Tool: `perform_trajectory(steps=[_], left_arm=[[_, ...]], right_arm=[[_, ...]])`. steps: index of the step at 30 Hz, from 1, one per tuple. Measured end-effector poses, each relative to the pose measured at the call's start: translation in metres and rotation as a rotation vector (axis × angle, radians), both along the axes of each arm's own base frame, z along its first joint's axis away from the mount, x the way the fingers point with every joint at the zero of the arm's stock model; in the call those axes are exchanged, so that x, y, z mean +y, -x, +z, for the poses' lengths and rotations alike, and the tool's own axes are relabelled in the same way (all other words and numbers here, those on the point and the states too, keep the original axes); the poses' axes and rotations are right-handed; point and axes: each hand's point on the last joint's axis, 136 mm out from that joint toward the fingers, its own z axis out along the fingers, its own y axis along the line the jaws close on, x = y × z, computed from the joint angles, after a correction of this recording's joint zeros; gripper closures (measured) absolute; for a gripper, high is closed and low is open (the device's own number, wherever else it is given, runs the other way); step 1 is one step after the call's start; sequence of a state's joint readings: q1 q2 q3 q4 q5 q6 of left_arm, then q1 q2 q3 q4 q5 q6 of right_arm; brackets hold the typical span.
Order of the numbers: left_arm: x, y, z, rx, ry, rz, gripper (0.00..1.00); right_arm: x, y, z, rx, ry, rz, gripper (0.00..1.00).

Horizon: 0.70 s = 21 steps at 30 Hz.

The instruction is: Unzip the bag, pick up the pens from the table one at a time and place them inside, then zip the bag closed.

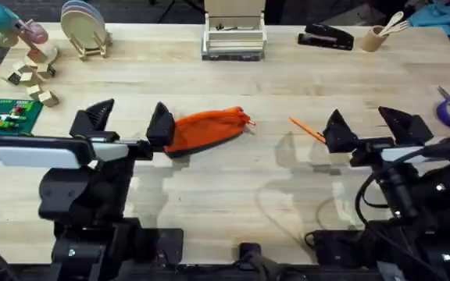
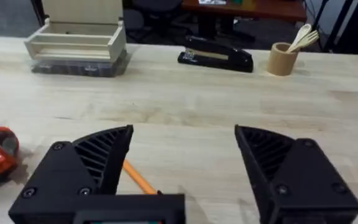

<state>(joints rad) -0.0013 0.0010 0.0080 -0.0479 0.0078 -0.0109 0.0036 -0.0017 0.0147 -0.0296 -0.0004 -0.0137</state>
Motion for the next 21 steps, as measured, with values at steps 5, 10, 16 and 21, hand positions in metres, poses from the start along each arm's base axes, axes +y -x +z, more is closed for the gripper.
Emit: perform_trajectory(steps=[5,10,16,21], left_arm=[[0.0,0.007,-0.007,0.096,0.0,0.001,0.008],[0.001,0.022,0.034,0.11,-0.008,0.004,0.008],[0.001,0.03,0.075,0.179,-0.018,0.003,0.008],[0.0,0.024,0.09,0.29,-0.031,-0.004,0.008]], right_arm=[[0.001,0.009,-0.004,0.092,0.002,0.008,0.006],[0.002,0.019,0.018,0.134,0.004,0.015,0.006],[0.003,0.022,0.067,0.177,0.007,0.017,0.005],[0.003,0.014,0.091,0.285,0.005,0.021,0.005]])
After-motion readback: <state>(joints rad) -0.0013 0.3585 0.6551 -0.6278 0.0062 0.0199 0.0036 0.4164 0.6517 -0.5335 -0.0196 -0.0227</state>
